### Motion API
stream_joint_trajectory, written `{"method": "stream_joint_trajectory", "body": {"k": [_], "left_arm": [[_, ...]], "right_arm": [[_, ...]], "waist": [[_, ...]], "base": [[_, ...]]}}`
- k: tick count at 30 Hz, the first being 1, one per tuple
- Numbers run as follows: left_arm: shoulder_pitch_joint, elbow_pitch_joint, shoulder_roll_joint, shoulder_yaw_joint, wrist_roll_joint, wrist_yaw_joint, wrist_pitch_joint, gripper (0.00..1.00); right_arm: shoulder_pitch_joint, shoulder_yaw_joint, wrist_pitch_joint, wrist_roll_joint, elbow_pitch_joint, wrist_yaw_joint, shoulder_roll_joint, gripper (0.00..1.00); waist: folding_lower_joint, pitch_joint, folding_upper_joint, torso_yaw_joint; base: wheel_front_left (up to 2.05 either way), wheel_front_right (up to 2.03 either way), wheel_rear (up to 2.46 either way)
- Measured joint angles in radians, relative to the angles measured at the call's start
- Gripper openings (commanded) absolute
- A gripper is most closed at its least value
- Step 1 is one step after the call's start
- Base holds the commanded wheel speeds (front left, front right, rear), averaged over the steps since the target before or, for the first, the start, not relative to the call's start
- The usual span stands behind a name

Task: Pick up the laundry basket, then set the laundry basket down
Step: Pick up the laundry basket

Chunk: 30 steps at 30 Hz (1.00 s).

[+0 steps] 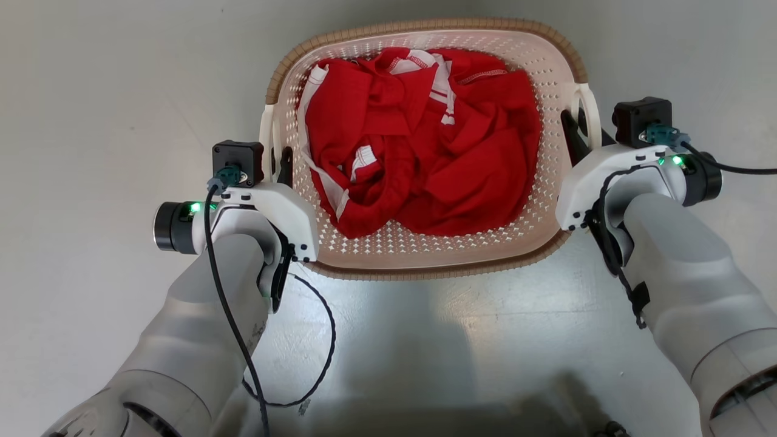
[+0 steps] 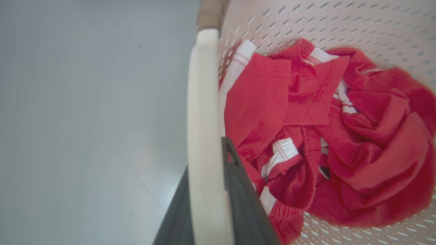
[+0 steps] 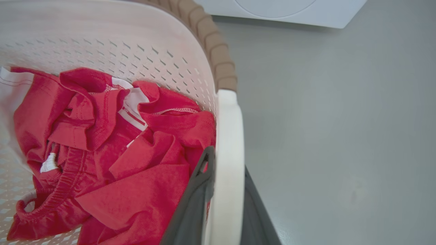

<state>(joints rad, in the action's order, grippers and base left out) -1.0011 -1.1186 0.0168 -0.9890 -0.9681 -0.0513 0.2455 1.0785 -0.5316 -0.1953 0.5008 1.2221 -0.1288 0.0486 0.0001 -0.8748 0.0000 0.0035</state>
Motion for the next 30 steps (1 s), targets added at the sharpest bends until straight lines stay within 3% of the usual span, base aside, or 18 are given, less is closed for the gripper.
{"method": "stream_joint_trajectory", "body": {"k": [10, 20, 30], "left_arm": [[0.014, -0.065, -0.012, -0.029, 0.009, 0.009, 0.003, 0.0], [0.111, -0.117, -0.021, -0.059, 0.007, 0.026, -0.007, 0.0], [0.193, -0.134, -0.026, -0.085, -0.001, 0.044, -0.086, 0.0]], "right_arm": [[-0.06, -0.038, 0.013, 0.057, -0.006, 0.0, -0.007, 0.0], [-0.163, -0.114, 0.079, 0.13, -0.017, 0.0, -0.016, 0.0], [-0.245, -0.167, 0.161, 0.179, -0.014, 0.0, -0.023, 0.0]], "waist": [[0.0, 0.1, 0.0, -0.014], [0.0, 0.278, 0.0, -0.023], [0.0, 0.436, 0.0, -0.018]], "base": [[0.0, 0.0, 0.0], [0.0, 0.0, 0.0], [0.0, 0.0, 0.0]]}}
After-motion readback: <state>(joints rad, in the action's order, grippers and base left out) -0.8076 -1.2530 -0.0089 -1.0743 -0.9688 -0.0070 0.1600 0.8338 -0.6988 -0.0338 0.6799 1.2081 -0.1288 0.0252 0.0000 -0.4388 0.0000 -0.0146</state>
